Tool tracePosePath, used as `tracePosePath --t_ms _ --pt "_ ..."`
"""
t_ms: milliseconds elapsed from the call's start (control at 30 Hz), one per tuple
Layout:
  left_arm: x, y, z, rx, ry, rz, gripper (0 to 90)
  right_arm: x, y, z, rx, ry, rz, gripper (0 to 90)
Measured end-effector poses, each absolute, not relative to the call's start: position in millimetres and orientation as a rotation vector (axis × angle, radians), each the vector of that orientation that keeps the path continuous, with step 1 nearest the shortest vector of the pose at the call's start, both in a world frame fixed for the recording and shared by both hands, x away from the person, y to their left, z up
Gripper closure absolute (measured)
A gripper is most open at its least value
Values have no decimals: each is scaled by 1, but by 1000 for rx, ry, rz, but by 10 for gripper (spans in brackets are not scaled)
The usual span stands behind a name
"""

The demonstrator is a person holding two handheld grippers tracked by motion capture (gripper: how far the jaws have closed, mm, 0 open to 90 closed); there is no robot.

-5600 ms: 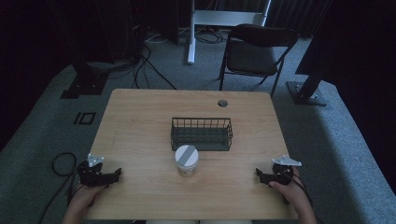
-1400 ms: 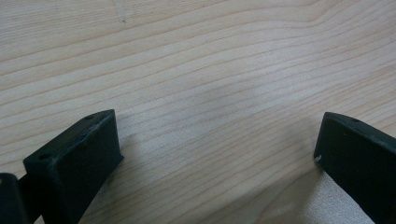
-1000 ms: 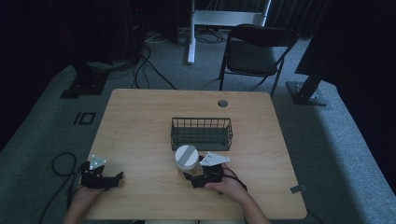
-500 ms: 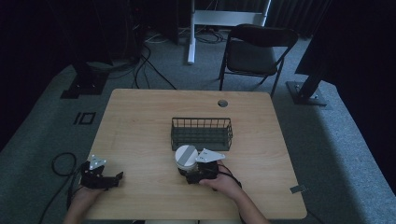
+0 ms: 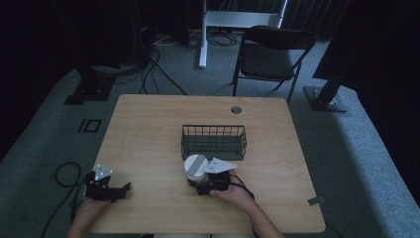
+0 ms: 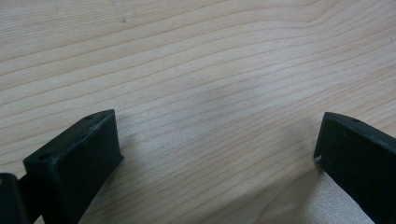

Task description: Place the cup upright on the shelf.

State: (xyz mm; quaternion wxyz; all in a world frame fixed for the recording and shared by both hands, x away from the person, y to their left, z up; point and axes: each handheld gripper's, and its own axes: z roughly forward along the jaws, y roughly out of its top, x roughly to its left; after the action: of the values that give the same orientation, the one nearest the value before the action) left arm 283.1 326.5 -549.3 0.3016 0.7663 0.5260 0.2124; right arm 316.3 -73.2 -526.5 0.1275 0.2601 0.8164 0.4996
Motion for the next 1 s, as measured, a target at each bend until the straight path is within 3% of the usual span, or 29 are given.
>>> tracePosePath --t_ms 567,1000 --pt "283 327 -549 2032 1395 564 5 319 -79 -513 774 2383 1481 185" --pt "283 327 -549 2032 1395 563 5 323 -88 -473 729 2301 1545 185"
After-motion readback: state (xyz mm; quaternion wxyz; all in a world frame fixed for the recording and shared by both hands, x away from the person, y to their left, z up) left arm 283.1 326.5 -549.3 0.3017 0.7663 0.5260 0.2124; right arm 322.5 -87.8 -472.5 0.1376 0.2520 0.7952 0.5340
